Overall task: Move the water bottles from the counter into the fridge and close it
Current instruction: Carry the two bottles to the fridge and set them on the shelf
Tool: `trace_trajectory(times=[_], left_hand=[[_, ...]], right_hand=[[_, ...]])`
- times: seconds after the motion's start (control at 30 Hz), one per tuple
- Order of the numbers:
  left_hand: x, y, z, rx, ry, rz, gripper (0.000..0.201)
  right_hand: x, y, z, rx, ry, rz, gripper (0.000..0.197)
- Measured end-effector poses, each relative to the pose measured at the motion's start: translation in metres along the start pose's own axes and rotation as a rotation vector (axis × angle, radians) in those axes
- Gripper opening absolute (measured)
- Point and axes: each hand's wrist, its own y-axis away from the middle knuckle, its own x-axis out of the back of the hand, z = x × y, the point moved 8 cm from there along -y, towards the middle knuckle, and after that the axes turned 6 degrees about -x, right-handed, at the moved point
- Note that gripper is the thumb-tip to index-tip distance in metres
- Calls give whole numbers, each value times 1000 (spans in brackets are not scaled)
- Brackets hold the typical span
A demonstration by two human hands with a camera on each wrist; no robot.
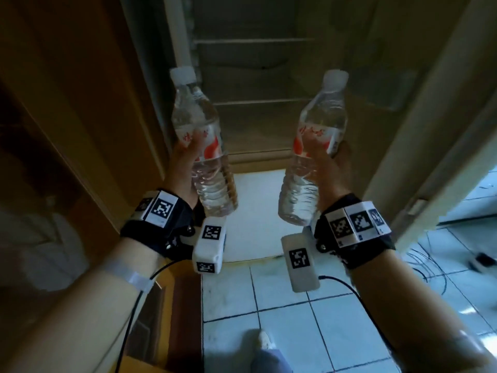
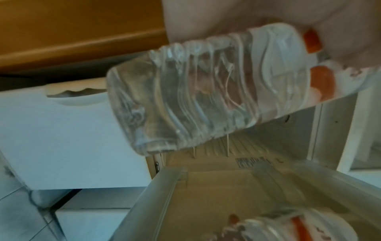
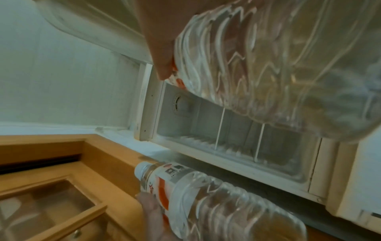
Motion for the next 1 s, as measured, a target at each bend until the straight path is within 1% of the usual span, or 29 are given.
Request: trace_trajectory(times=[0.07,0.13,0.17,0.23,0.27,0.33,0.37,0.4,0.53,0.67,0.73,0.77,0.83,0.87,0.9,0.97,1.0], left_hand=[[-16,-11,0,-21,-28,-47,80],[-27,-27,3,-53,-70,-64,67],[-33,-37,6,-66,-86,-72,64],[-44,-62,15,-105,-96,-108,69],[-49,-78,20,-123,-94,-122,75],[-57,-114,30,-160,-99,-113,99],[-61,-132,37,-190,-94,-114,108],[-65,-153,44,-223,-86,-118,111],[-84,-232,83,-346,-88,-138,101],[-95,-303,119,-465,-133,-127,99],[-99,-332,131,-508,-149,-113,99],[-101,-346,137,-524,-158,-105,96],[-103,-375,146,-562,-158,-63,82],[-103,-389,150,-576,-156,-39,82],[-103,-403,154,-586,-158,-23,86],[-104,-430,159,-581,-152,-18,90],[-103,-443,160,-567,-149,-20,85]], right_hand=[[1,-16,-3,0,-62,-18,18],[-1,-37,-4,20,-116,-16,9],[-3,-50,-5,32,-129,1,9],[-10,-74,-12,73,-123,9,17],[-15,-90,-15,88,-105,0,16],[-25,-123,-21,100,-99,-39,9],[-30,-142,-25,99,-99,-60,13],[-36,-159,-31,103,-93,-84,17],[-56,-237,-64,118,-63,-131,37],[-83,-311,-101,169,-56,-206,40],[-97,-341,-115,199,-53,-214,54],[-107,-355,-122,215,-52,-220,61],[-127,-383,-132,229,-62,-235,69],[-137,-397,-135,226,-72,-246,68],[-147,-409,-139,227,-76,-261,62],[-165,-433,-144,252,-46,-291,45],[-172,-443,-145,264,-28,-297,36]])
